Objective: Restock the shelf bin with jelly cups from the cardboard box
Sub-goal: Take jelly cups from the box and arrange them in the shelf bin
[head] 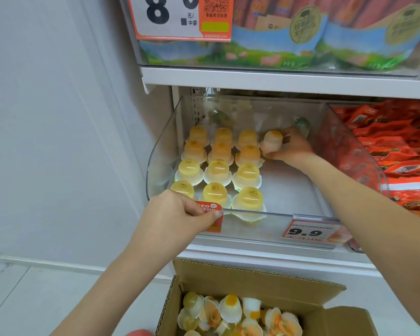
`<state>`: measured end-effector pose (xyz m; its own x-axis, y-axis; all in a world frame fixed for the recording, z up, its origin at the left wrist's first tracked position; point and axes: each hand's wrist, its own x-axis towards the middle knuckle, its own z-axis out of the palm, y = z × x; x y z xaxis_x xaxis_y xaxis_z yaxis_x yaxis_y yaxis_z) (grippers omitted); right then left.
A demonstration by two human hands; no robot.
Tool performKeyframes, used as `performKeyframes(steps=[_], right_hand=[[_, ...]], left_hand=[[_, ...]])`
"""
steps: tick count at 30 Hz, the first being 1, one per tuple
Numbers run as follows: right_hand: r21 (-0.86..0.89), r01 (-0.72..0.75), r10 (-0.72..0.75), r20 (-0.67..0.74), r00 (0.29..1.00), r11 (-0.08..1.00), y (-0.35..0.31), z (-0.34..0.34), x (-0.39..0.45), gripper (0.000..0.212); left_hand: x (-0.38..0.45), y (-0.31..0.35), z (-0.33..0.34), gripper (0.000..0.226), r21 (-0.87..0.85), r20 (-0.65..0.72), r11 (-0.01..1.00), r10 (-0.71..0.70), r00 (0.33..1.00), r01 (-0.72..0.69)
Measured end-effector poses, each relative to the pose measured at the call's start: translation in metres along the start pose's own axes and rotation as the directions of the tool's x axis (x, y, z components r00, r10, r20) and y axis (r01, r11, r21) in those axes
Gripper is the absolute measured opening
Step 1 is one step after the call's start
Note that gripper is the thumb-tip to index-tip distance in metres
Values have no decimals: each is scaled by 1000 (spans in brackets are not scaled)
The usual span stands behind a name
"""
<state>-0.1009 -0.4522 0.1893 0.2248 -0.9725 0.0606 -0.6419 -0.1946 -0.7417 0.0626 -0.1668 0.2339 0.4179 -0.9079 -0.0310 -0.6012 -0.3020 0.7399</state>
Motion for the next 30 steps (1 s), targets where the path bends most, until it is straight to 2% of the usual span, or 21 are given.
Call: performKeyframes(steps=[4,6,8,10,13,14,16,18,20,21,23,24,26,28,30], right_hand=[[-231,28,-7,89,996,973,-21,-16,-19,70],[-201,163,-166,1,986,966,-35,-28,-46,47],[-108,337,-348,-111,931,935,-41,-42,-90,26],[-84,486,-493,-164,854,870,-38,-52,-142,23],[-139,586,-602,-208,771,798,-11,-52,-214,19],[-181,606,-632,-187,752,775,4,-46,-233,17],[-232,623,-646,-35,762,747,44,-28,-263,18],[-252,565,-525,212,824,786,87,-4,-284,20],[-319,434,-296,400,867,842,129,23,-299,25],[-371,337,-140,468,873,865,149,38,-305,27],[-454,94,172,511,842,886,181,66,-316,33],[-473,-33,300,502,811,881,195,79,-320,41],[-463,-250,483,498,721,850,219,101,-328,65],[-425,-383,567,512,645,820,237,122,-335,83],[-426,-436,607,490,626,793,250,139,-340,87]], left_hand=[[-3,-3,-1,14,0,29,1000,24,999,-24],[-6,-4,-1,11,4,57,999,51,997,-51],[-11,-4,0,11,-15,89,996,87,992,-85],[-16,-8,4,10,-30,119,994,110,987,-107],[-21,-16,28,7,28,227,991,119,967,-129],[-24,-21,42,6,50,267,989,119,956,-137],[-32,-37,77,5,85,351,989,82,933,-119],[-42,-68,119,6,202,440,973,14,898,-115],[-50,-106,160,12,406,497,898,-64,865,-167],[-55,-124,176,14,478,500,862,-112,859,-166],[-63,-154,200,7,554,466,831,-255,847,-54],[-67,-167,209,8,553,444,833,-324,835,29],[-71,-189,227,29,492,438,847,-441,783,202],[-72,-200,243,31,378,467,855,-506,725,354],[-70,-201,256,27,242,438,835,-548,713,493]])
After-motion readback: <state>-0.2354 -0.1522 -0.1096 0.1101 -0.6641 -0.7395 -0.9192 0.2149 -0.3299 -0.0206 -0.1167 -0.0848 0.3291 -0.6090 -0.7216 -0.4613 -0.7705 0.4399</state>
